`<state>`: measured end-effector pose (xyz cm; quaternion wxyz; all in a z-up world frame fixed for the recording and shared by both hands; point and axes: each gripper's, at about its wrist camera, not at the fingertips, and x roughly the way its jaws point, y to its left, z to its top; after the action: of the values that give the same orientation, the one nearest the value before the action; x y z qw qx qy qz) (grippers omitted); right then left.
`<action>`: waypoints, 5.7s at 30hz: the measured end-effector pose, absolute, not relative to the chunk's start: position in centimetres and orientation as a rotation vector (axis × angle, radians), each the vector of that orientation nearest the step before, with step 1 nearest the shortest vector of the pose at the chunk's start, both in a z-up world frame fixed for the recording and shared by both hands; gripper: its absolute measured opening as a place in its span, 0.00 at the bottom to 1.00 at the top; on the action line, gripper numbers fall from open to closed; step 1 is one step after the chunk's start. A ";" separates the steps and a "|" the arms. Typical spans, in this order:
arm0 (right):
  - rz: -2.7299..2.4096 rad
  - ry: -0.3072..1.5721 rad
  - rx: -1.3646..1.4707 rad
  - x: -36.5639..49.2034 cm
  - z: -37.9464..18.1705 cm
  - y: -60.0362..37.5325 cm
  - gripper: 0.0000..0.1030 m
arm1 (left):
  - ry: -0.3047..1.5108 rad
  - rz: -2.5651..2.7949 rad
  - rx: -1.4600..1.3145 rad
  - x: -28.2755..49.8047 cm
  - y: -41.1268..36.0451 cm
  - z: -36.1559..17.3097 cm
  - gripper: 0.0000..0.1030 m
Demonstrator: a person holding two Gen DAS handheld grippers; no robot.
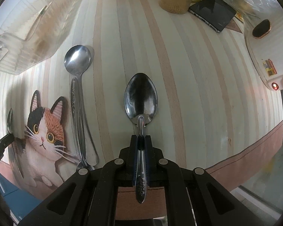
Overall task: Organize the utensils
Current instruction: 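Grasp a silver spoon by its handle with the right tool while the left tool grasps another spoon, then lift both held spoons off the placemat toward the basket, then carry both held spoons over the clear basket, bowls hanging down, then open both tools to drop the spoons into the basket, then reach back and grasp a spoon with the left tool while the right tool grasps another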
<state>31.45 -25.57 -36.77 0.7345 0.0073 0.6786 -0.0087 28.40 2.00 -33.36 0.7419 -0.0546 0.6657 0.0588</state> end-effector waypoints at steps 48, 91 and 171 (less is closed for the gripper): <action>0.177 1.368 0.297 34.4 -30.1 -20.0 0.00 | 1.428 -0.083 -0.249 31.8 4.0 -30.5 0.51; 0.326 1.334 0.306 51.2 -26.2 -11.5 0.01 | 1.270 -0.028 -0.431 48.4 6.0 -19.7 0.03; 0.077 1.359 0.389 32.1 -34.1 -29.6 0.36 | 1.522 0.139 -0.081 24.3 -5.8 -36.6 0.31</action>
<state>32.13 -29.57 -34.14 0.7596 0.1788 0.6243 0.0356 24.31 -5.81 -36.63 0.7213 -0.0365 0.6888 0.0630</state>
